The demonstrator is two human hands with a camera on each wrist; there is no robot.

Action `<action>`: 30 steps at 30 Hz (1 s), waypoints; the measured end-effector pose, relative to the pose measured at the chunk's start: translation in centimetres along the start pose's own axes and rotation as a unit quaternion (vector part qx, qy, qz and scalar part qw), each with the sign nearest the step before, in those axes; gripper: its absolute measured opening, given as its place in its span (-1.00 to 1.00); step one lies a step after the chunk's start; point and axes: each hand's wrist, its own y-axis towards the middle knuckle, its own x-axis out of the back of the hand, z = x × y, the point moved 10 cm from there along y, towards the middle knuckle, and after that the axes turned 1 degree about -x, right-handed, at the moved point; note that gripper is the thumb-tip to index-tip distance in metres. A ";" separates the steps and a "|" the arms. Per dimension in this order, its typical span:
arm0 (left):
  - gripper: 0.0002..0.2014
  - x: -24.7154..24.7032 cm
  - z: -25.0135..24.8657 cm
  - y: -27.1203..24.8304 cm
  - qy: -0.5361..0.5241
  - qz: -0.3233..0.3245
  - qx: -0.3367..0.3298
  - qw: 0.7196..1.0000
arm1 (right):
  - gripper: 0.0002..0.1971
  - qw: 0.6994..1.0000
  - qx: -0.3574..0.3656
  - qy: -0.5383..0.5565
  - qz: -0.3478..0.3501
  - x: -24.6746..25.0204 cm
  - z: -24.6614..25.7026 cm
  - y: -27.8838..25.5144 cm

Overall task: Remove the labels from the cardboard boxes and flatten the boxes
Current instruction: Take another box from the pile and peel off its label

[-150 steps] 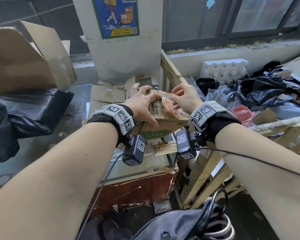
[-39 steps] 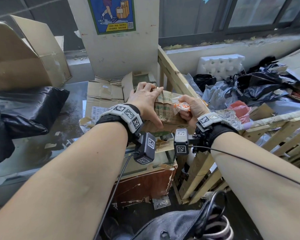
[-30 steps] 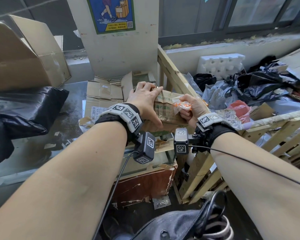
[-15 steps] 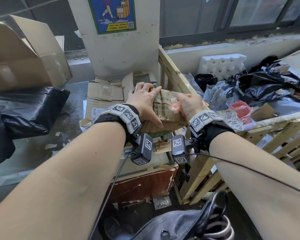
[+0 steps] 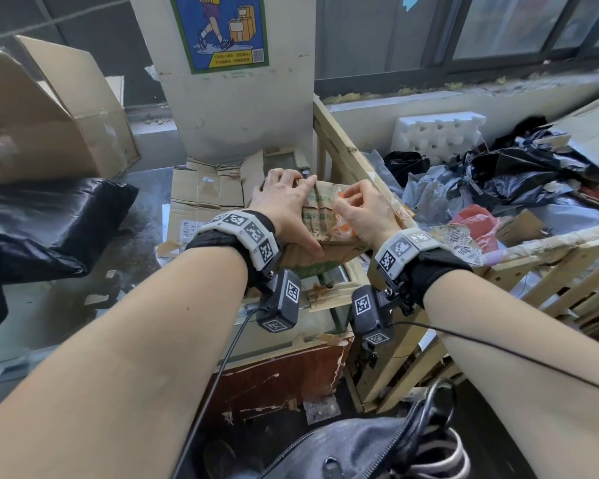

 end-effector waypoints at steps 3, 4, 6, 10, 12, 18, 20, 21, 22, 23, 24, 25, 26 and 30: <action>0.33 0.0 0.0 0.1 0.000 0.002 0.000 1.000 | -0.53 0.999 -0.033 -0.039 0.016 0.2 0.2 0.6; 0.34 -0.1 0.1 0.1 0.000 0.002 0.000 1.000 | -0.45 0.995 -0.045 -0.084 0.021 0.3 0.4 0.9; 0.34 -0.1 0.1 0.0 -0.002 0.002 0.000 1.000 | -0.34 0.983 -0.049 -0.175 0.035 0.2 1.2 1.4; 0.37 -0.2 0.6 -0.2 -0.004 0.001 -0.001 1.000 | -0.57 0.975 -0.028 -0.196 0.100 -1.3 2.7 1.8; 0.36 -0.2 0.9 -0.2 -0.006 -0.001 0.001 1.000 | -0.69 0.981 -0.034 -0.150 0.120 -1.4 2.5 1.8; 0.32 0.1 0.5 0.0 -0.008 0.004 -0.005 1.000 | -0.78 0.985 -0.125 0.049 0.112 -0.4 -0.4 1.7; 0.32 0.4 0.4 0.2 -0.005 0.012 -0.007 1.000 | -0.77 0.987 -0.118 0.038 0.102 0.0 -0.2 1.8; 0.32 0.8 0.5 0.2 -0.003 0.013 -0.008 1.000 | -0.75 0.989 -0.108 0.031 0.092 0.4 0.3 1.9; 0.32 1.2 0.5 0.2 -0.001 0.011 -0.009 1.000 | -0.73 0.992 -0.093 0.027 0.079 0.9 1.2 2.1; 0.31 1.9 0.6 0.2 0.000 0.004 -0.009 1.000 | -0.71 0.995 -0.076 0.019 0.065 1.6 2.3 2.2; 0.31 2.8 0.6 0.2 0.004 -0.006 -0.010 1.000 | -0.69 0.997 -0.055 0.003 0.048 2.4 3.7 2.4; 0.31 3.7 0.6 0.3 0.012 -0.017 -0.011 1.000 | -0.68 0.999 -0.029 -0.016 0.030 3.2 5.2 2.6; 0.31 4.8 0.4 0.3 0.024 -0.027 -0.014 0.999 | -0.67 0.999 -0.003 -0.033 0.016 4.0 6.8 2.7; 0.34 8.9 -0.2 0.1 0.076 -0.043 -0.034 0.996 | -0.65 0.996 0.052 -0.065 -0.016 5.5 11.1 2.7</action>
